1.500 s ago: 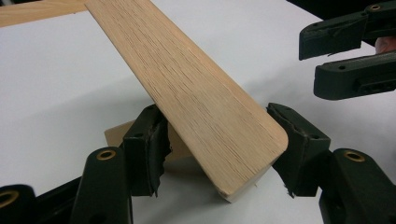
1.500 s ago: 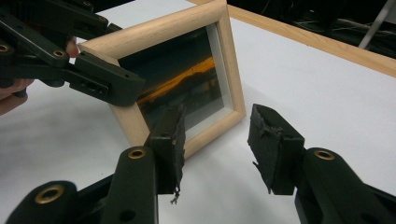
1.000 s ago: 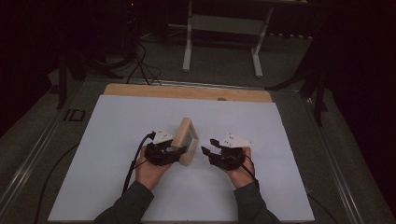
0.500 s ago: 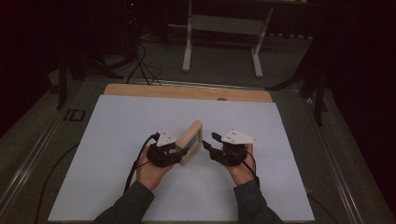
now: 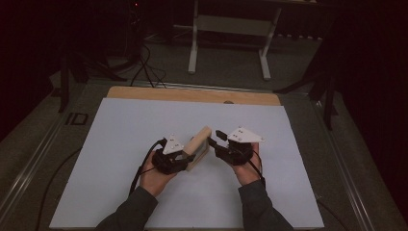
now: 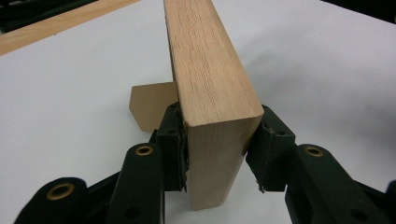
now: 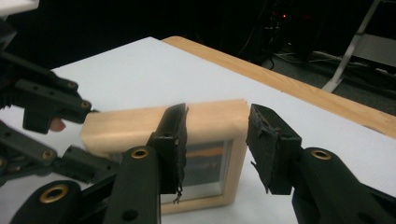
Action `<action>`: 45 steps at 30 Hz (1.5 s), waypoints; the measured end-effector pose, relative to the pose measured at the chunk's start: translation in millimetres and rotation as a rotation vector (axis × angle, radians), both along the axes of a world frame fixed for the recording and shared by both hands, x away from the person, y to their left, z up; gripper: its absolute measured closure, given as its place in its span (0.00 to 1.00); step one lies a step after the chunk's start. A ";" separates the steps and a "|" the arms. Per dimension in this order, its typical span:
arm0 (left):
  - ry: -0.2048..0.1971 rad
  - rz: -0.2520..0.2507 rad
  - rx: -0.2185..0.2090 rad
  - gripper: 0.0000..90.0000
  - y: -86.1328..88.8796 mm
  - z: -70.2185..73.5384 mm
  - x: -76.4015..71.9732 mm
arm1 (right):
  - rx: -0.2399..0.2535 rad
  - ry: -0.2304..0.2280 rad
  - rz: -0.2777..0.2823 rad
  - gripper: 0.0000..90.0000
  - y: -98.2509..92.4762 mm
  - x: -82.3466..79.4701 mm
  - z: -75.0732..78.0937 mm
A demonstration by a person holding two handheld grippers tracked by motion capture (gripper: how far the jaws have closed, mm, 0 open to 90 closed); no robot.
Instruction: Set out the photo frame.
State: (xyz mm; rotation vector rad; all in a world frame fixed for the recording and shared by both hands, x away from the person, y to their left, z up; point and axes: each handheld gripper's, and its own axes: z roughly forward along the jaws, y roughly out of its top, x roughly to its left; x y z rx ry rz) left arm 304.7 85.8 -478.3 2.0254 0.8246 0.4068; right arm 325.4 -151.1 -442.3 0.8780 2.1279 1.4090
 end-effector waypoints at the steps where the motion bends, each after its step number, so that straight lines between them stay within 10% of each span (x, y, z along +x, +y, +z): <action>1: -0.002 -0.002 0.001 0.68 0.1 -0.1 -0.1 | 0.003 -0.003 -0.003 0.65 0.5 1.2 1.2; 19: -0.031 -0.070 0.011 0.68 4.2 -1.9 -5.2 | -0.006 -0.014 -0.040 0.98 10.4 24.3 8.7; 45: -0.045 -0.093 0.009 0.68 6.2 -3.0 -7.3 | -0.056 0.033 -0.037 1.00 27.4 44.3 -1.3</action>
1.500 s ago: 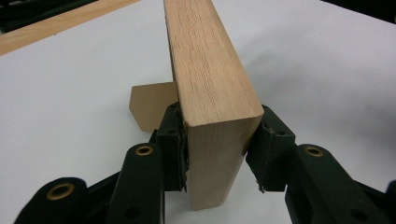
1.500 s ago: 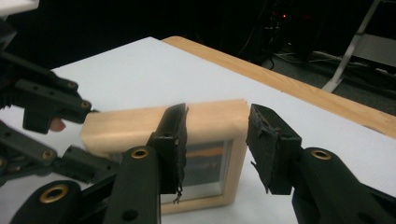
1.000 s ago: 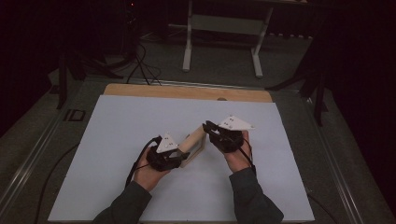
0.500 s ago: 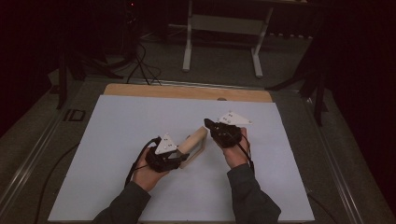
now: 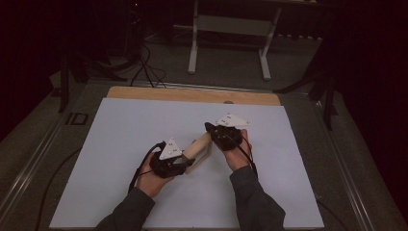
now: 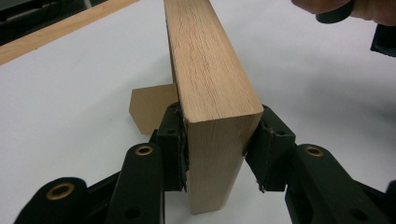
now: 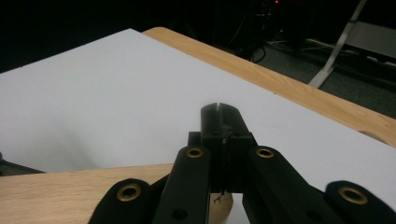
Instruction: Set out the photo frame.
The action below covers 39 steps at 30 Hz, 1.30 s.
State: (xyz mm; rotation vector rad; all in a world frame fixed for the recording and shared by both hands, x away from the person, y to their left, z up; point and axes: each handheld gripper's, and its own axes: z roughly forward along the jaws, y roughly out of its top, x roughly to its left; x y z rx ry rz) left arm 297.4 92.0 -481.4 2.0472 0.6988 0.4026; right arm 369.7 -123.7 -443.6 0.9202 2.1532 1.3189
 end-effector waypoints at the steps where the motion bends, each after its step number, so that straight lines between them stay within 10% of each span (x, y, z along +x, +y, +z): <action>1: 0.000 0.000 0.000 0.68 0.0 -0.1 -0.1 | -0.006 0.002 -0.001 1.00 0.8 0.8 -0.6; 39: -0.001 0.003 -0.007 0.67 1.7 -1.2 -0.2 | -0.061 0.042 -0.013 1.00 8.0 8.0 -6.0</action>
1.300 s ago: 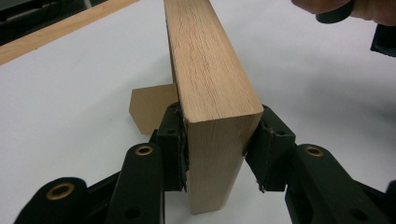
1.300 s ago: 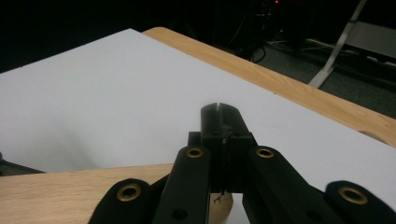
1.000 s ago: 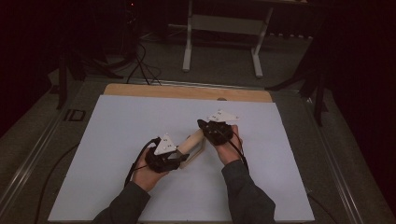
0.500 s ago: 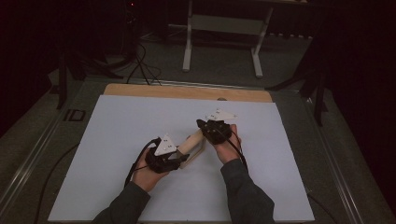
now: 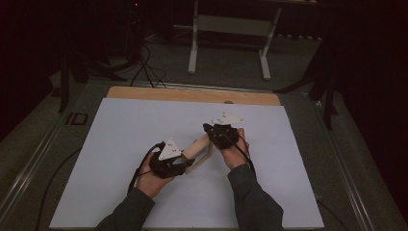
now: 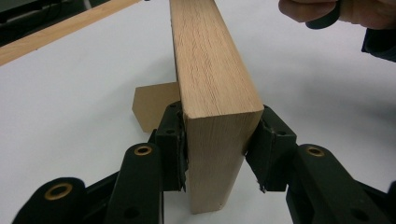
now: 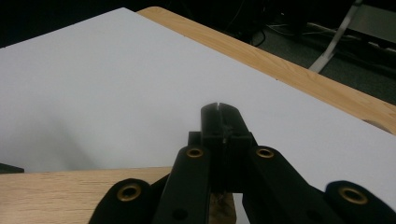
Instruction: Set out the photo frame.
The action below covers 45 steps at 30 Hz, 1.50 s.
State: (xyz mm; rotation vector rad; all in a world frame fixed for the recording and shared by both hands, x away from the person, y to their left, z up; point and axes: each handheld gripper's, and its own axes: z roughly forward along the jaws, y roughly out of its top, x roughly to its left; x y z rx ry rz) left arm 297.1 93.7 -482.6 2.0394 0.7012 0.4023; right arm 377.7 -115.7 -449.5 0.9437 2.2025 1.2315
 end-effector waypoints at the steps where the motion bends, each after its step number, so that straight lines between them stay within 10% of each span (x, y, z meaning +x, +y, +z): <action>1: 0.000 0.001 0.000 0.67 0.1 0.0 0.0 | -0.003 -0.002 -0.001 1.00 0.1 -0.1 0.1; 45: 0.024 0.091 -0.010 0.64 14.4 0.8 9.7 | 0.007 0.025 -0.018 1.00 -17.5 -18.2 1.6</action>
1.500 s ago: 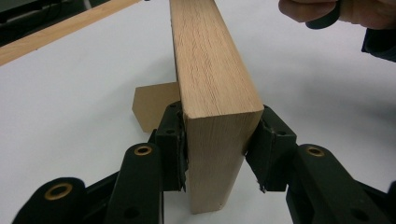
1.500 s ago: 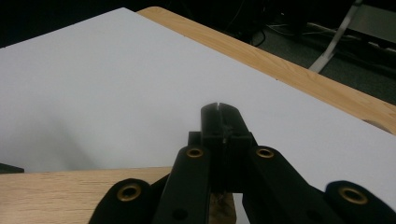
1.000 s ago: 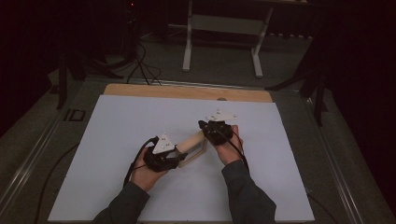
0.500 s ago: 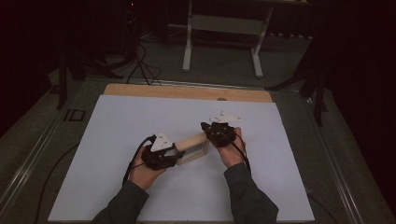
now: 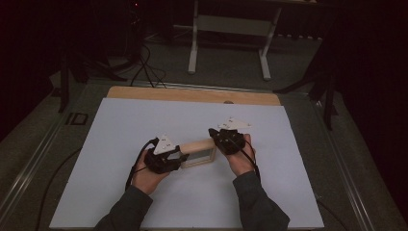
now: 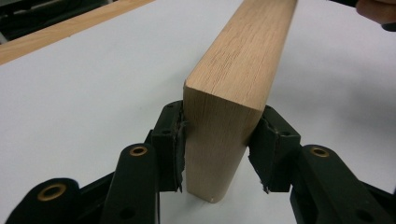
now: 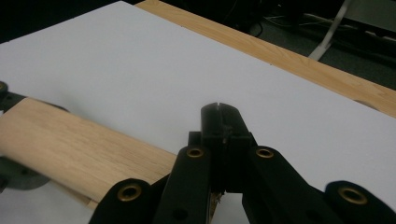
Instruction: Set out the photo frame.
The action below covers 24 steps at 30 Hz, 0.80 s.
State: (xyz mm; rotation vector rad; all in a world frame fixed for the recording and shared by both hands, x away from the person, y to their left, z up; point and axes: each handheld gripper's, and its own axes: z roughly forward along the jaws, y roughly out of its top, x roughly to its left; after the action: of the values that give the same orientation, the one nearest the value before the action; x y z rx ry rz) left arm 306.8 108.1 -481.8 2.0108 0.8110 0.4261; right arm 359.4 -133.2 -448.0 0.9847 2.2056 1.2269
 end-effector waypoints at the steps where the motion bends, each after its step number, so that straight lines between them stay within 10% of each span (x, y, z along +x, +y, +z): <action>1: 0.000 0.002 0.002 0.64 0.4 0.0 0.3 | 0.000 -0.001 0.002 1.00 -0.6 -0.5 -0.1; 16: 0.004 0.021 -0.002 0.65 2.6 -0.5 2.3 | -0.011 -0.009 0.005 0.99 -3.5 -7.9 0.9; 24: 0.001 0.024 0.001 0.65 2.6 -0.7 2.5 | -0.004 -0.054 0.035 0.82 -12.7 -18.9 11.3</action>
State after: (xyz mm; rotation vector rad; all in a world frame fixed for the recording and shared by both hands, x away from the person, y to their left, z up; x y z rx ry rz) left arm 309.4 110.7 -482.5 2.0046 0.8363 0.4391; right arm 340.5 -145.8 -436.7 0.9037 2.1913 1.2500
